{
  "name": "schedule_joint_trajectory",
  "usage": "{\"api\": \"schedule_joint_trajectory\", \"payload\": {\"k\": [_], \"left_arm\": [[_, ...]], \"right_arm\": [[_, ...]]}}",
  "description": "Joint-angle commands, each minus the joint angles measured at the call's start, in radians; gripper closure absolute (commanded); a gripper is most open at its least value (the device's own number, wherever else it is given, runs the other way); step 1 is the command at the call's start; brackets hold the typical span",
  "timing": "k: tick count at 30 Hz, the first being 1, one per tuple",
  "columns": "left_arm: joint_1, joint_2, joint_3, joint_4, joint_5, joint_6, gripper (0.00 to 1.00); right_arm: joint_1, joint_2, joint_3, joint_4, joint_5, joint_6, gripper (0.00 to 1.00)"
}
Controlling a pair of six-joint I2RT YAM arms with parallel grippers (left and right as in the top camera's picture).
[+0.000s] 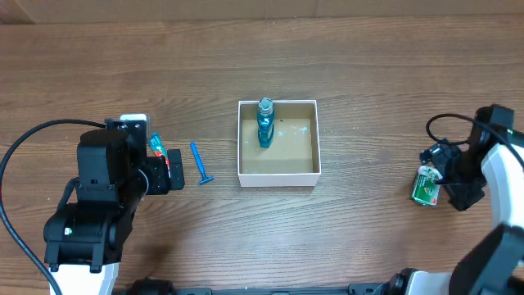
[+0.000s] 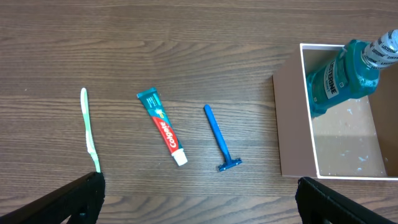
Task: Pack container
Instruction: 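Move the right gripper to the green Dettol soap bar and grasp it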
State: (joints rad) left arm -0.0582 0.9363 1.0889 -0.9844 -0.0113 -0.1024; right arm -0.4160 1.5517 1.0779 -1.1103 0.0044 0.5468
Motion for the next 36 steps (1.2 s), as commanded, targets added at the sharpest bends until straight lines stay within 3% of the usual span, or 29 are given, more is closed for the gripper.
{"api": "schedule_joint_trajectory", "payload": {"k": [1, 7, 14, 27, 28, 31, 36], "left_arm": [[0.006, -0.002, 0.02, 0.0, 0.001, -0.006, 0.0], [0.006, -0.002, 0.02, -0.011, 0.002, -0.006, 0.0], [0.006, -0.002, 0.02, -0.01, 0.001, -0.006, 0.0], [0.006, -0.002, 0.02, -0.007, 0.001, -0.006, 0.0], [0.006, -0.002, 0.02, -0.006, 0.001, -0.006, 0.0], [0.006, -0.002, 0.02, -0.006, 0.002, -0.006, 0.0], [0.006, -0.002, 0.02, -0.006, 0.002, -0.006, 0.0]], "right_arm": [[-0.004, 0.068, -0.004, 0.023, 0.036, -0.032, 0.0], [-0.005, 0.094, -0.005, 0.121, 0.092, -0.238, 0.0], [-0.004, 0.095, -0.093, 0.212, 0.079, -0.374, 0.0], [-0.004, 0.095, -0.259, 0.384, 0.07, -0.399, 0.02], [-0.004, 0.095, -0.259, 0.385, 0.069, -0.399, 0.05], [-0.004, 0.095, -0.259, 0.392, 0.069, -0.398, 0.27], [-0.004, 0.095, -0.259, 0.401, -0.007, -0.398, 0.37]]}}
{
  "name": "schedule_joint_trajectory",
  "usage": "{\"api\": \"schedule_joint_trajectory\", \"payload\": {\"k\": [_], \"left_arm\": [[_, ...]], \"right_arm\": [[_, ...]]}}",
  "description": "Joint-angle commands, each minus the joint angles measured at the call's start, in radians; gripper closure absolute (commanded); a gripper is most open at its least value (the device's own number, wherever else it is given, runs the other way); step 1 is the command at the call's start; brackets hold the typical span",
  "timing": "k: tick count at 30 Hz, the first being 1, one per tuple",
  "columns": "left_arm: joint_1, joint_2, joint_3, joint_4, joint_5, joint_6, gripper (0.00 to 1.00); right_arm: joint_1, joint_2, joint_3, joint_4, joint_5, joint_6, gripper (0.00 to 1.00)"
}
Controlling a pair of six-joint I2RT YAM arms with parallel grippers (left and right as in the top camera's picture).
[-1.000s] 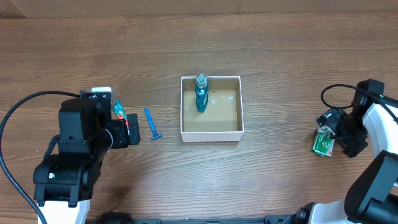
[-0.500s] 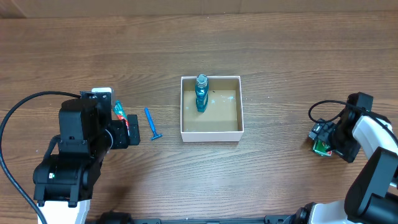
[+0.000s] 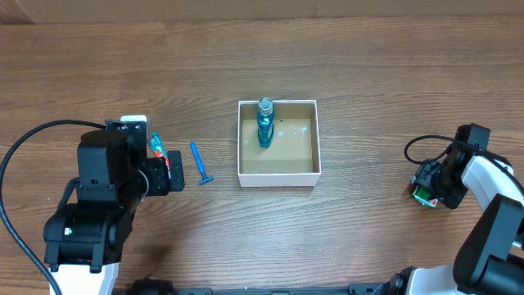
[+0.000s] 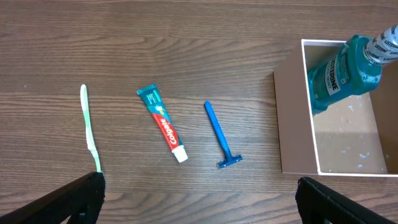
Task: Pack container
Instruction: 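Move the right gripper to the green Dettol soap bar and grasp it, then place the Dettol soap into the box beside the bottle, release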
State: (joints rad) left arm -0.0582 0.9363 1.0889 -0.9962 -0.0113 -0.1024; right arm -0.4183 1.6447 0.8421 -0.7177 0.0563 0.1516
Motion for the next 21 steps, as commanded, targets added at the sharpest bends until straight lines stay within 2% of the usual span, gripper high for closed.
{"api": "schedule_joint_trajectory", "payload": {"k": [1, 4, 8, 12, 13, 16, 19, 21], "left_arm": [[0.006, -0.002, 0.02, 0.005, 0.002, -0.006, 0.0], [0.006, -0.002, 0.02, 0.005, 0.002, -0.006, 0.0], [0.006, -0.002, 0.02, 0.005, 0.002, -0.006, 0.0], [0.006, -0.002, 0.02, 0.005, 0.002, -0.006, 0.0], [0.006, -0.002, 0.02, 0.005, 0.002, -0.006, 0.0], [0.006, -0.002, 0.02, 0.006, 0.002, -0.006, 0.0], [0.006, -0.002, 0.02, 0.006, 0.001, -0.006, 0.0], [0.006, -0.002, 0.02, 0.006, 0.002, -0.006, 0.0]], "right_arm": [[-0.002, 0.002, -0.024, 0.01, -0.059, -0.003, 0.42], [-0.002, 0.002, -0.023, 0.011, -0.059, -0.003, 0.53], [-0.002, 0.002, -0.02, 0.011, -0.058, -0.002, 0.59], [-0.002, -0.018, 0.053, -0.012, -0.058, 0.005, 0.74], [-0.002, -0.032, 0.091, -0.028, -0.059, 0.009, 0.76], [0.063, -0.088, 0.294, -0.123, -0.059, 0.002, 0.94], [0.238, -0.127, 0.579, -0.298, -0.058, 0.001, 0.96], [0.362, -0.132, 0.739, -0.382, -0.057, 0.053, 0.96]]}}
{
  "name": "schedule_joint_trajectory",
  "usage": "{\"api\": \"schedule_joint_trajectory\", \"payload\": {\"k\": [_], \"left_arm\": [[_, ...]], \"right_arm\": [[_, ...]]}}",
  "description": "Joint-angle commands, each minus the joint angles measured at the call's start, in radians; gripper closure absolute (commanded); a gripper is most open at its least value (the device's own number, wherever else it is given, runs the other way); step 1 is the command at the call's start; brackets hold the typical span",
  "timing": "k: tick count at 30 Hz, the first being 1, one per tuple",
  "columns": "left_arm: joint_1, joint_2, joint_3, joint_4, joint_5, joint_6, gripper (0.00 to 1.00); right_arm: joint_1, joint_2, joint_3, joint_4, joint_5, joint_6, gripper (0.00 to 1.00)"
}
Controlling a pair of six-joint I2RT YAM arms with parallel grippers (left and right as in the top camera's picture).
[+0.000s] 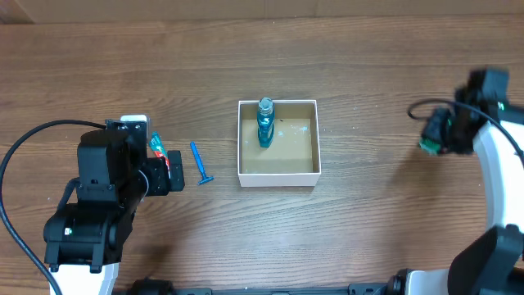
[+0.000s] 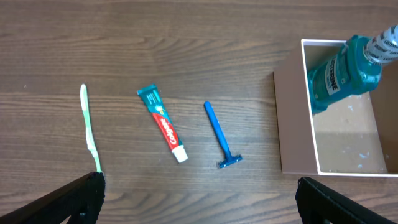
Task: Pack container
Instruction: 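Place the Dettol soap into the box beside the bottle, release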
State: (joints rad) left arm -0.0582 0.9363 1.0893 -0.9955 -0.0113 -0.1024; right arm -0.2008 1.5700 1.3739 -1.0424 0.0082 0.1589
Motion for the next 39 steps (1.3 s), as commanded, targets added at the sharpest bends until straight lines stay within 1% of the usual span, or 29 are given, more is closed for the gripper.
{"api": "schedule_joint_trajectory", "payload": {"k": [1, 2, 3, 5, 8, 14, 18, 21, 22, 23, 24, 25, 26, 27, 28, 29, 33, 36, 38, 39], "left_arm": [[0.006, -0.002, 0.019, 0.005, 0.002, -0.006, 0.0], [0.006, -0.002, 0.019, 0.005, 0.002, -0.006, 0.0], [0.006, -0.002, 0.019, 0.005, 0.002, -0.006, 0.0], [0.006, -0.002, 0.019, 0.005, 0.002, -0.006, 0.0], [0.006, -0.002, 0.019, 0.005, 0.002, -0.006, 0.0], [0.006, -0.002, 0.019, 0.004, 0.002, -0.006, 0.0], [0.006, -0.002, 0.019, -0.003, 0.002, -0.006, 0.0], [0.006, -0.002, 0.019, -0.003, 0.002, -0.006, 0.0], [0.006, -0.002, 0.019, -0.003, 0.002, -0.006, 0.0], [0.006, -0.002, 0.019, -0.003, 0.002, -0.006, 0.0], [0.006, -0.002, 0.019, -0.003, 0.002, -0.006, 0.0], [0.006, -0.002, 0.019, -0.003, 0.002, -0.006, 0.0], [0.006, -0.002, 0.019, -0.004, 0.002, -0.006, 0.0], [0.006, -0.002, 0.019, -0.004, 0.002, -0.006, 0.0], [0.006, -0.002, 0.019, -0.005, 0.002, -0.006, 0.0], [0.006, -0.002, 0.019, -0.007, 0.002, -0.006, 0.0], [0.006, -0.002, 0.019, -0.025, 0.002, -0.006, 0.0], [0.006, -0.002, 0.019, -0.024, 0.002, -0.006, 0.0], [0.006, -0.002, 0.019, -0.024, 0.001, -0.006, 0.0], [0.006, -0.002, 0.019, -0.024, 0.001, -0.006, 0.0]], "right_arm": [[0.209, -0.057, 0.264, -0.074, -0.009, 0.08, 0.96], [0.301, -0.057, 0.309, -0.07, -0.008, 0.124, 0.96], [0.365, -0.057, 0.311, -0.054, -0.002, 0.159, 0.96], [0.466, -0.043, 0.303, -0.051, 0.016, 0.255, 0.96], [0.588, 0.016, 0.266, -0.052, 0.031, 0.33, 0.96], [0.724, 0.183, 0.248, -0.063, 0.035, 0.344, 0.96], [0.729, 0.286, 0.248, -0.054, 0.044, 0.365, 0.96], [0.728, 0.331, 0.248, -0.043, 0.101, 0.366, 0.96], [0.727, 0.355, 0.248, -0.037, 0.107, 0.366, 0.89], [0.728, 0.361, 0.248, -0.037, 0.107, 0.366, 0.78], [0.727, 0.369, 0.248, -0.037, 0.107, 0.366, 0.71], [0.727, 0.372, 0.248, -0.035, 0.108, 0.365, 0.7], [0.727, 0.372, 0.248, -0.029, 0.108, 0.365, 0.64], [0.727, 0.372, 0.248, -0.025, 0.107, 0.365, 0.51], [0.727, 0.372, 0.248, -0.026, 0.108, 0.365, 0.49], [0.727, 0.372, 0.248, -0.025, 0.107, 0.365, 0.44], [0.727, 0.372, 0.248, -0.012, 0.107, 0.365, 0.38], [0.727, 0.363, 0.251, -0.015, 0.108, 0.365, 0.38], [0.727, 0.296, 0.26, -0.014, 0.118, 0.365, 0.39], [0.727, 0.24, 0.275, -0.015, 0.156, 0.365, 0.39]]}}
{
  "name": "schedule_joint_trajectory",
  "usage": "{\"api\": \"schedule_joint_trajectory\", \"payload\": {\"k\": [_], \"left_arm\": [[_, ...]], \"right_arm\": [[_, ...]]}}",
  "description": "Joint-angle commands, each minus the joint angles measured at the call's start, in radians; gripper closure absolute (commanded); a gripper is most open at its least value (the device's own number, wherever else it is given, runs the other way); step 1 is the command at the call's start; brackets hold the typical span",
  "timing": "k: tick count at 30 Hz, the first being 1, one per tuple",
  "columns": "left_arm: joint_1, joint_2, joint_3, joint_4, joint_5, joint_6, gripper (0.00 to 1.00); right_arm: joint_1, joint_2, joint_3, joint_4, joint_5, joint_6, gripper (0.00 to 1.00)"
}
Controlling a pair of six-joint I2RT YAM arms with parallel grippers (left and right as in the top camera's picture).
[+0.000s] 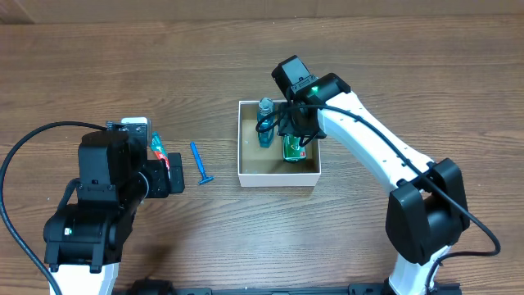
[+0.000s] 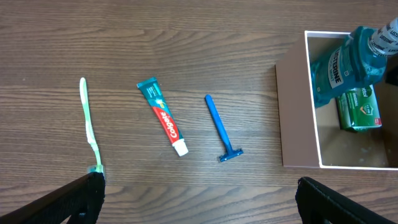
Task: Pack container
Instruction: 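Place the Dettol soap into the box beside the bottle, release, then grasp the blue razor with the left gripper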
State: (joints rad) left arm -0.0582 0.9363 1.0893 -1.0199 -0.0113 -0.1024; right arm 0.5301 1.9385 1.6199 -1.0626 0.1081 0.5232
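Note:
The white open box [image 1: 278, 170] stands mid-table with a teal mouthwash bottle [image 1: 264, 123] upright in its back left corner. Beside the bottle, inside the box, is a green packet [image 1: 293, 148], also in the left wrist view as the green packet [image 2: 359, 109]. My right gripper [image 1: 297, 133] reaches down into the box and is shut on the packet's top end. A blue razor [image 2: 221, 131], a toothpaste tube [image 2: 163, 124] and a green toothbrush [image 2: 89, 127] lie on the wood left of the box. My left gripper [image 2: 199, 205] hangs open above them, holding nothing.
The left arm's body [image 1: 98, 205] covers the table's left front and hides the toothbrush from overhead. The right arm [image 1: 385, 156] stretches from the front right across to the box. The box's brown outer wall [image 2: 297, 118] faces the loose items.
My right gripper was at the far right, above the table, with the green packet. It is now over the box with the packet inside, beside the mouthwash. The left arm and loose items have not moved.
The green packet lay on the table at the far right with my right gripper beside it, then over it. Later the gripper held it further back, off the table. Now the packet is inside the box. The left gripper stayed open over the razor, toothpaste and toothbrush throughout.

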Motion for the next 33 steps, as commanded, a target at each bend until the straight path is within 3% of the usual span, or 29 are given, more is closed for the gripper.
{"api": "schedule_joint_trajectory", "payload": {"k": [1, 3, 5, 8, 10, 15, 19, 25, 33], "left_arm": [[0.006, -0.002, 0.019, 0.002, 0.001, -0.006, 0.0], [0.006, -0.002, 0.019, 0.002, 0.002, -0.006, 0.0], [0.006, -0.002, 0.019, 0.003, 0.002, -0.006, 0.0], [0.006, -0.002, 0.019, 0.013, 0.045, -0.012, 0.0], [0.005, 0.0, 0.021, 0.013, 0.045, -0.035, 0.0], [-0.032, 0.087, 0.143, -0.099, 0.045, -0.171, 0.0], [-0.106, 0.3, 0.238, -0.097, 0.05, -0.319, 0.0], [-0.105, 0.651, 0.238, 0.003, 0.073, -0.368, 0.0], [-0.111, 1.037, 0.238, 0.068, 0.119, -0.389, 0.0]], "right_arm": [[-0.005, -0.203, 0.04, 0.006, 0.123, 0.002, 0.38], [-0.044, -0.335, 0.044, 0.005, 0.246, 0.018, 0.31], [-0.145, -0.405, 0.044, -0.009, 0.251, 0.024, 0.23], [-0.448, -0.425, 0.034, -0.148, 0.051, 0.024, 0.2], [-0.545, -0.435, 0.027, -0.228, 0.035, -0.008, 0.18], [-0.562, -0.552, -0.046, -0.312, -0.015, -0.087, 0.15], [-0.646, -0.698, -0.328, -0.215, -0.111, -0.09, 0.14], [-0.763, -0.7, -0.403, -0.203, -0.179, -0.177, 0.11], [-0.763, -0.7, -0.403, -0.206, -0.179, -0.18, 0.11]]}}
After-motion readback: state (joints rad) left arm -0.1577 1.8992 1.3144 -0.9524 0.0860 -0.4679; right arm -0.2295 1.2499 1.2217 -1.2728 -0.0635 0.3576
